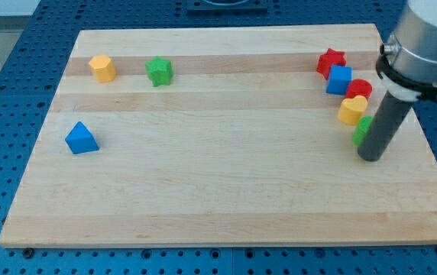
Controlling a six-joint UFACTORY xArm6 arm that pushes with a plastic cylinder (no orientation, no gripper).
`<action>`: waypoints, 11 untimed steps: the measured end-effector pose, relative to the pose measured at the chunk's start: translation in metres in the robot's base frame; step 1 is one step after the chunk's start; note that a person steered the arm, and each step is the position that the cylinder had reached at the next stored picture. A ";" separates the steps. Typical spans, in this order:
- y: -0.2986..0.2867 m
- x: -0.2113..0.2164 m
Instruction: Push the yellow heart in between the red circle and green circle
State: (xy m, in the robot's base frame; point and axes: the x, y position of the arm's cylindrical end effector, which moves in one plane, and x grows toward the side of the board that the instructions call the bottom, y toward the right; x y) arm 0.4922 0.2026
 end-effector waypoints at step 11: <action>-0.175 -0.064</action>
